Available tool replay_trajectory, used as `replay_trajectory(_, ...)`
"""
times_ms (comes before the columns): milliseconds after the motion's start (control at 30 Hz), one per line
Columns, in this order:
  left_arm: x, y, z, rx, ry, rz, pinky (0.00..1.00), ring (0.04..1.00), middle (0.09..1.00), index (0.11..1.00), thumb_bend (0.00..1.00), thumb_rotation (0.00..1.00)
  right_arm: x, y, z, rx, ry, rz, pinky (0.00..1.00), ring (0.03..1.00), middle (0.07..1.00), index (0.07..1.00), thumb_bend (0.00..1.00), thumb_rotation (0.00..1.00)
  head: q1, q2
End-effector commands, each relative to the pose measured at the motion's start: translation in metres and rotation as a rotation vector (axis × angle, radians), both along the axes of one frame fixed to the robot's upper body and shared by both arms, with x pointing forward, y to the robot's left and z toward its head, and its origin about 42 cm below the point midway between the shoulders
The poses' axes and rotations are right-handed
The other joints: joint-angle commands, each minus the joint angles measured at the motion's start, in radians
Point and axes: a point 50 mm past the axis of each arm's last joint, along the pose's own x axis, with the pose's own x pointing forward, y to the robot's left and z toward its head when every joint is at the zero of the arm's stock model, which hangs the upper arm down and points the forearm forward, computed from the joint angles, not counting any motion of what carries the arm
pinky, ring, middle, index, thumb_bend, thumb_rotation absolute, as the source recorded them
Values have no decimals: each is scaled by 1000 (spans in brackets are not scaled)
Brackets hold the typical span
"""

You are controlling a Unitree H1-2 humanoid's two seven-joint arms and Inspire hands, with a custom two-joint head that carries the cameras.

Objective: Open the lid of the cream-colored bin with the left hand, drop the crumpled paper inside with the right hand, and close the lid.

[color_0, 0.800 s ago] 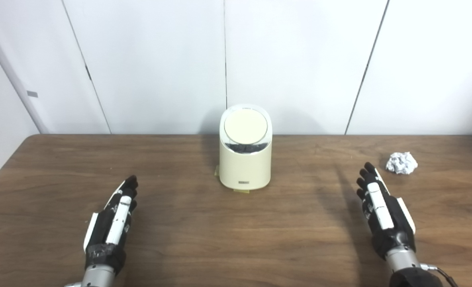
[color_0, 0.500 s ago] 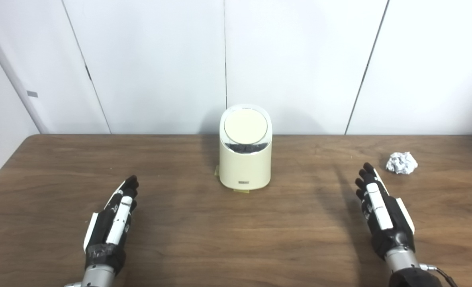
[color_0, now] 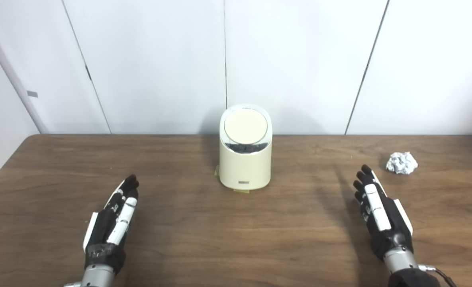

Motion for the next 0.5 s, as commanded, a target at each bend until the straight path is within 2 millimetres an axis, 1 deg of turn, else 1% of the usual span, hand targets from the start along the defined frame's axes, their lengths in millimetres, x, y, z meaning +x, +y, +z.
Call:
replay_trajectory(0,2,-1,21,52,-78,-9,994,970,931,944,413,437,5,0,16,-9,-72,12,1000,968,973,958,532,793,1,-3)
replay_trajectory(33,3,-2,23,62,-81,-10,989,968,929,942,421,421,4,0,16,-11,-72,15,1000,967,971,957,531,792,1,-3)
replay_trajectory(67,4,-3,26,84,-86,-10,981,961,927,939,443,390,3,0,16,-12,-71,19,1000,965,970,957,532,797,2,-14)
replay_trajectory(133,7,-6,33,104,-95,-5,990,949,915,932,538,348,1,1,16,-11,-67,24,1000,968,968,957,554,794,2,-21)
replay_trajectory(200,12,-9,41,124,-107,-7,980,942,912,929,603,310,-1,1,15,-12,-63,24,1000,965,962,954,567,792,1,-31)
replay_trajectory(267,22,-12,53,212,-115,-21,983,933,900,917,674,306,-3,1,15,-17,-60,21,1000,962,959,955,581,794,1,-45)
replay_trajectory(333,35,-15,69,354,-119,-50,937,907,883,909,744,365,-5,1,13,-21,-56,17,1000,958,958,957,579,800,3,-57)
replay_trajectory(367,40,-16,76,410,-124,-63,924,900,879,907,764,374,-6,1,13,-22,-54,15,1000,956,958,960,579,803,4,-60)
replay_trajectory(467,58,-23,97,512,-150,-97,874,877,872,897,829,329,-9,1,10,-24,-48,14,1000,955,957,974,571,803,5,-69)
